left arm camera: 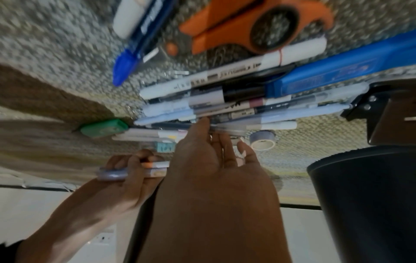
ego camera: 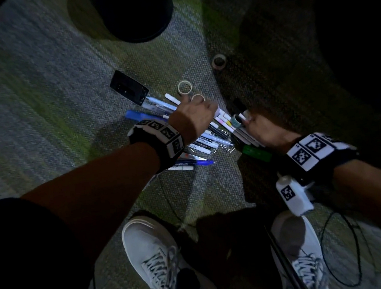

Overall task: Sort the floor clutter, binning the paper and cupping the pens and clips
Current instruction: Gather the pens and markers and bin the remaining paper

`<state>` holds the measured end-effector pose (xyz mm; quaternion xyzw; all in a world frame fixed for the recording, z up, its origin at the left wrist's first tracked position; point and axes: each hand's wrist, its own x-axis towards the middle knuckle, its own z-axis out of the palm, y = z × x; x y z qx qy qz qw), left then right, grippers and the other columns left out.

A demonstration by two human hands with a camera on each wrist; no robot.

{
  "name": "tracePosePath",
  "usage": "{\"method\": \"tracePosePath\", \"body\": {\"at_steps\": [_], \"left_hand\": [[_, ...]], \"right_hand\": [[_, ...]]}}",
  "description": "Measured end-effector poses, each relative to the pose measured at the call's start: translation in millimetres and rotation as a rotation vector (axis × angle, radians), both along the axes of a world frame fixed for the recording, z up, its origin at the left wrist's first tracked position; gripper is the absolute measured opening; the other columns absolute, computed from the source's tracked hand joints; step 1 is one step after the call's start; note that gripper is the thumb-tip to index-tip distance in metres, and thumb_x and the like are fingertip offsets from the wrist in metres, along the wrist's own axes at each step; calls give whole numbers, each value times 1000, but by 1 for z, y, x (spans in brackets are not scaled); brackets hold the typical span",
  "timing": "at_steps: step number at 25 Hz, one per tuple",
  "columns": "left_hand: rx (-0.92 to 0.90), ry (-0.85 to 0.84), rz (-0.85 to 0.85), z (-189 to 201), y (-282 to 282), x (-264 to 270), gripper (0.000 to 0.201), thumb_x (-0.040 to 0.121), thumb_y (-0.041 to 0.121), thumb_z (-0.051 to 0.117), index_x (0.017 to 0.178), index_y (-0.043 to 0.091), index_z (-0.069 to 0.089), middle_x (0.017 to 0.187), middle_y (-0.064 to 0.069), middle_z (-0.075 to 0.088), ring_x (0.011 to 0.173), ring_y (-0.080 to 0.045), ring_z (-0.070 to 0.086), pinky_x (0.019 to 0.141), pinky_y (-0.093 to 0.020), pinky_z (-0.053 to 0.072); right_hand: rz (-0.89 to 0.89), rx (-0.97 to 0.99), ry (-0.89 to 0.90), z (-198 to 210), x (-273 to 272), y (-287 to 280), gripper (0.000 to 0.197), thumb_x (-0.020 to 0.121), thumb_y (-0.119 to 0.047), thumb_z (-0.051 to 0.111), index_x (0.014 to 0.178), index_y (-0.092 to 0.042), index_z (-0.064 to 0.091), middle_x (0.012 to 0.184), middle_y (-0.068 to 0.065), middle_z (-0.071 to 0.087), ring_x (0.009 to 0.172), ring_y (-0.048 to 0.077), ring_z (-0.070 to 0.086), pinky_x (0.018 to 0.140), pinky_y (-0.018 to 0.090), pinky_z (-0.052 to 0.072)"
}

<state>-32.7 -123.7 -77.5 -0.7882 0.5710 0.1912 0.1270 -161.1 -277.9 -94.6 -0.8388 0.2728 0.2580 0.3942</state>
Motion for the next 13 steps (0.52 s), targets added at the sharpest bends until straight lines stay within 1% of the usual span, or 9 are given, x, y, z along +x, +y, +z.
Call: {"method": "tracePosePath", "body": {"at_steps": [1,3,4,5,6,8,9,11,13], "left_hand": [[-37,30,22,2,1,0,46,85,3,19,122,7,45,112,-16,65,112,-32,53,93,-46,39],[-138,52,34,-4,5,-3,61,75,8,4,114,8,51,93,-15,70,100,-32,60,86,-43,44],[-136,67,3,-7,8,-3,64,72,8,4,109,9,56,82,-12,71,92,-31,63,80,-41,47],[-164,69,-39,-12,13,-1,60,74,7,9,104,10,61,73,-7,71,84,-29,64,74,-37,50],[-159,66,-82,-15,18,1,54,76,6,18,103,13,64,67,-3,70,78,-26,64,68,-33,50],[-219,69,-171,-18,29,7,40,82,5,32,107,15,63,69,-1,68,73,-25,62,62,-32,50],[-259,91,-193,-14,33,10,35,85,3,37,109,15,60,73,-4,67,73,-27,62,61,-35,51],[-324,188,-98,0,42,20,35,87,2,42,114,17,58,81,-10,62,76,-31,62,63,-38,50],[-373,327,68,16,56,25,35,88,0,52,118,15,62,91,-14,64,83,-32,63,70,-36,48]], "right_hand": [[16,-1,-12,-2,-4,-1,12,100,-21,43,103,-14,52,97,8,49,92,19,47,75,25,34],[58,-111,-14,-12,-12,-3,25,91,-40,52,99,-16,58,89,4,54,85,23,58,73,28,37],[76,-196,2,-13,-13,-3,30,88,-46,58,98,-18,57,87,2,57,82,25,60,70,28,39],[79,-246,19,-13,-14,0,35,85,-48,63,101,-18,57,89,2,60,80,25,60,69,29,42],[68,-242,2,-14,-15,5,39,83,-45,68,110,-19,56,94,3,63,83,24,61,72,30,47],[53,-165,-74,-16,-15,16,52,82,-33,71,128,-23,48,107,9,66,95,28,63,86,36,52],[73,-172,-87,-15,-15,21,56,83,-28,71,132,-20,46,111,12,64,100,32,62,89,38,51],[100,-246,-64,-17,-12,28,49,84,-27,71,126,-12,51,112,18,61,102,36,61,87,37,49],[103,-285,-43,-15,-7,29,35,84,-27,72,111,-8,59,108,19,62,99,36,62,84,35,48]]}}
